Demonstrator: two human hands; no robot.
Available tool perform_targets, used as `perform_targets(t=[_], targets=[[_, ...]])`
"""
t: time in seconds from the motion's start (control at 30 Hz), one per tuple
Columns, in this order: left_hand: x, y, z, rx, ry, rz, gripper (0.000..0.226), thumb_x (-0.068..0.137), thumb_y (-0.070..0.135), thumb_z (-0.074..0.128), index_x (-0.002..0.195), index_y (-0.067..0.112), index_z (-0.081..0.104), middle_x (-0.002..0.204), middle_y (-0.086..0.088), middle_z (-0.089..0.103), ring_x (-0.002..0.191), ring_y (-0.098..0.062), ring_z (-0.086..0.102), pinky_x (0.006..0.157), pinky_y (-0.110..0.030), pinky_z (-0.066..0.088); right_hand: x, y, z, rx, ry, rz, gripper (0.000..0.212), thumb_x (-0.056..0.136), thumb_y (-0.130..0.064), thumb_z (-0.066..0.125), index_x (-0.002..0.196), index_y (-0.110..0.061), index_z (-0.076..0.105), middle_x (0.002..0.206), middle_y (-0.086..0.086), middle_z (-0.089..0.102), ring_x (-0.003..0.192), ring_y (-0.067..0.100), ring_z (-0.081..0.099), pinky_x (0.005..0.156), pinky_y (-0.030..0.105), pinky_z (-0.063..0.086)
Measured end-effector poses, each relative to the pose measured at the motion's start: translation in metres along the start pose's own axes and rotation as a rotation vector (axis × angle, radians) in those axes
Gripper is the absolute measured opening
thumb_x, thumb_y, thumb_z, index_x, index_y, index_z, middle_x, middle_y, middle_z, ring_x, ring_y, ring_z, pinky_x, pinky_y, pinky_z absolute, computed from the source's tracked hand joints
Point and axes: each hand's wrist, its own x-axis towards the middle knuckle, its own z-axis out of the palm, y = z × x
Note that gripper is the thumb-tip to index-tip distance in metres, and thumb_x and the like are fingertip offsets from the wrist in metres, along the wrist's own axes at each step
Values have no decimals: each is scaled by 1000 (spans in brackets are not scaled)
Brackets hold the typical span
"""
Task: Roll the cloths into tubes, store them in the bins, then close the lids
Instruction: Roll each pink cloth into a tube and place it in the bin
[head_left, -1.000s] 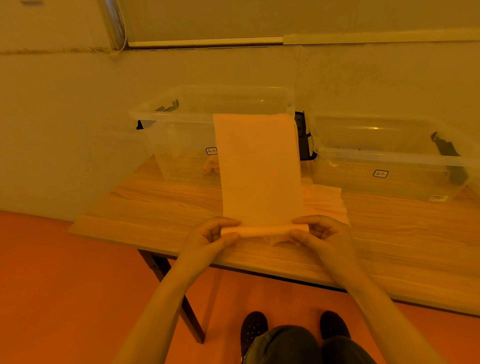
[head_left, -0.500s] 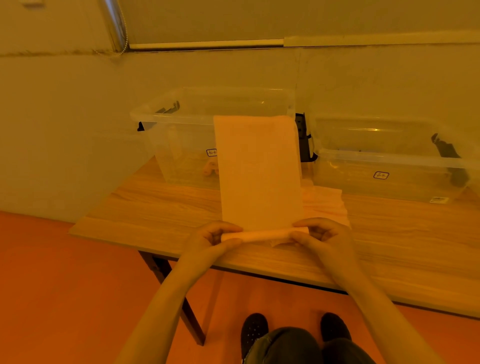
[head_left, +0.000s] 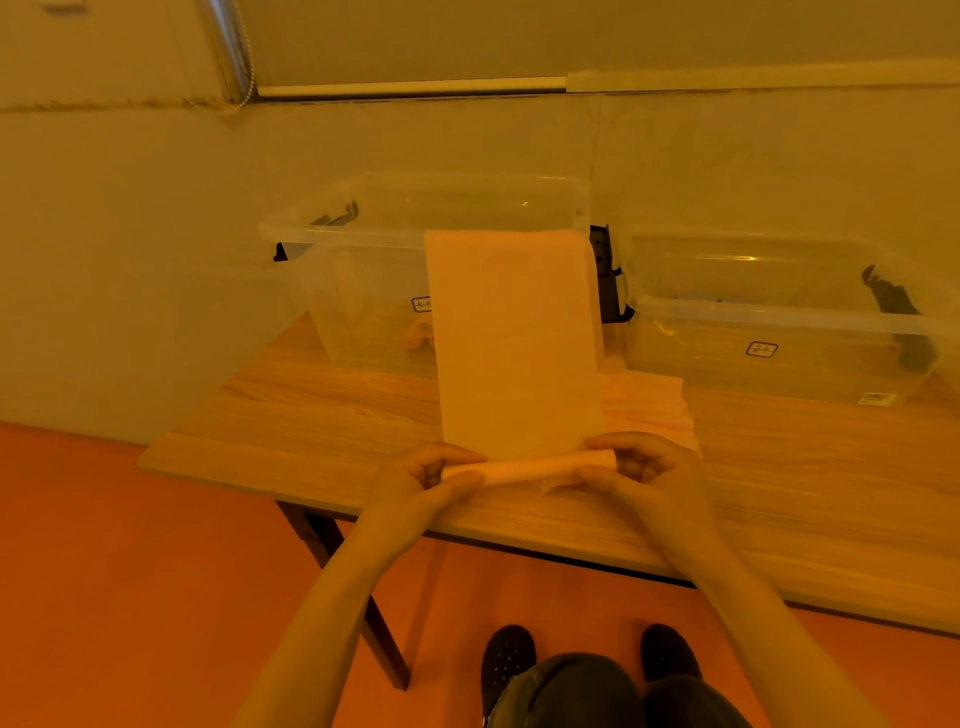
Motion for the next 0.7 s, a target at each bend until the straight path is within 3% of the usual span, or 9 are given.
perform_targets(t=[0.47,0.6,0.7], targets=[[1,0,1,-4,9,-9,28,72,37,68,96,23,73,93,7,73,90,-12,68,79,-26,54,0,0,0,4,2,5,25,66,-14,79,89,-21,72,96,-6,72,87,5,69,71,19,56],[0,2,1,-23,-11,6,23,77,25,70,99,20,71,95,13,71,91,-2,65,76,-17,51,1,1,0,-17,14,1,21,71,-9,79,87,-21,73,93,-5,72,83,5,69,69,18,56],[0,0,1,2,6,-1,13,84,17,68,96,20,72,91,11,72,87,-5,67,74,-18,52,1,1,0,-12,13,1,21,71,-9,79,87,-20,73,93,-5,73,85,5,69,71,19,56]])
